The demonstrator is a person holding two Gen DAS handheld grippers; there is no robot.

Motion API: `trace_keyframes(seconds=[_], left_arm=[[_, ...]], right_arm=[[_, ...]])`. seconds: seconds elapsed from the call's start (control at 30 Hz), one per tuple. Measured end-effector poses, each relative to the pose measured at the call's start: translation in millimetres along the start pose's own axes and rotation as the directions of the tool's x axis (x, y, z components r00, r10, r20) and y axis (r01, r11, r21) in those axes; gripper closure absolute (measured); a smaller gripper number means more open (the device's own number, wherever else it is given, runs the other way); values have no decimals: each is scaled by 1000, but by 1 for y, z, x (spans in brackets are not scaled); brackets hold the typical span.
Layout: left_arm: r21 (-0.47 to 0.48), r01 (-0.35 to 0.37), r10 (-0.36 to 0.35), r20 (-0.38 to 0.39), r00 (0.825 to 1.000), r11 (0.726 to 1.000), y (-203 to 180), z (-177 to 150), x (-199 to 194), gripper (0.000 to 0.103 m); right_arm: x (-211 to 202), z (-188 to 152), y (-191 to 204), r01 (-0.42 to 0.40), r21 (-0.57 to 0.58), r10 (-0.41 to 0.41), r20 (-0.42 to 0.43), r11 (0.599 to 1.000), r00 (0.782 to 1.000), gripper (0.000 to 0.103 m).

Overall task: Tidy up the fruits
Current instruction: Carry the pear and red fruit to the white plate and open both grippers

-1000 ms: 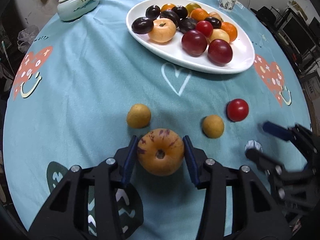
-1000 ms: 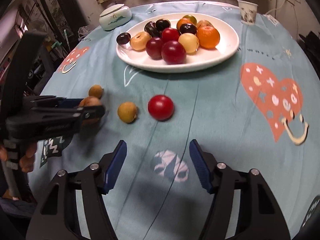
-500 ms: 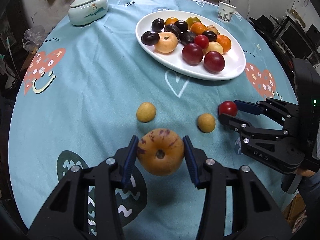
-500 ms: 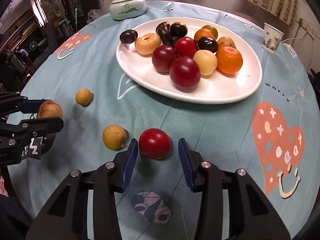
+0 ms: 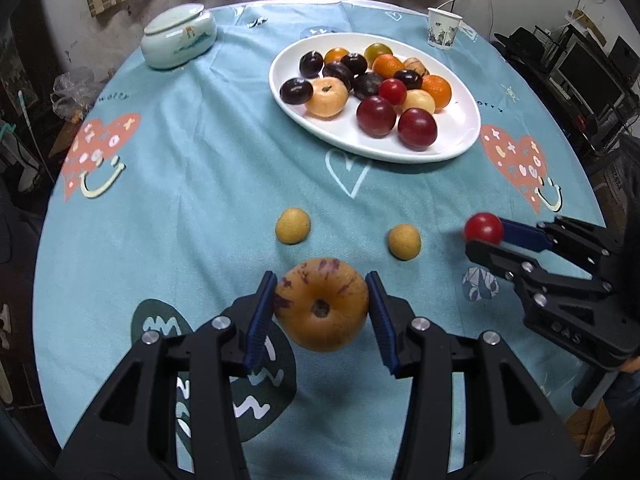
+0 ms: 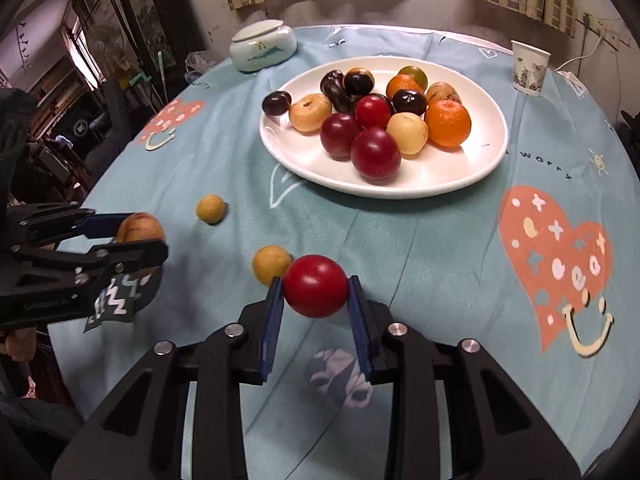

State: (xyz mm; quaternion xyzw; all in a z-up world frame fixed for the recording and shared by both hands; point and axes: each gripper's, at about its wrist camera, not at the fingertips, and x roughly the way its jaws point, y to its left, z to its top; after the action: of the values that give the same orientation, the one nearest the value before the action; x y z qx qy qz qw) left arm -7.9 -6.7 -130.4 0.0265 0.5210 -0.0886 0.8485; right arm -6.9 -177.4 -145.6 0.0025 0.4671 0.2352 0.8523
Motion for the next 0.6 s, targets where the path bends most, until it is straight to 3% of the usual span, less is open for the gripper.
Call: trace_keyframes(seconds=[0.2,0.6], left_arm=[[48,-1,-1,33,999,999,-10,-3,-16,57],[131,22,-28,48,998,991,-25,-8,-26,57]], right_arm=[[-29,-25,21,-51,21,50,38,998,998,70],[-38,-47,42,-63,35,62,37,997,997,70]])
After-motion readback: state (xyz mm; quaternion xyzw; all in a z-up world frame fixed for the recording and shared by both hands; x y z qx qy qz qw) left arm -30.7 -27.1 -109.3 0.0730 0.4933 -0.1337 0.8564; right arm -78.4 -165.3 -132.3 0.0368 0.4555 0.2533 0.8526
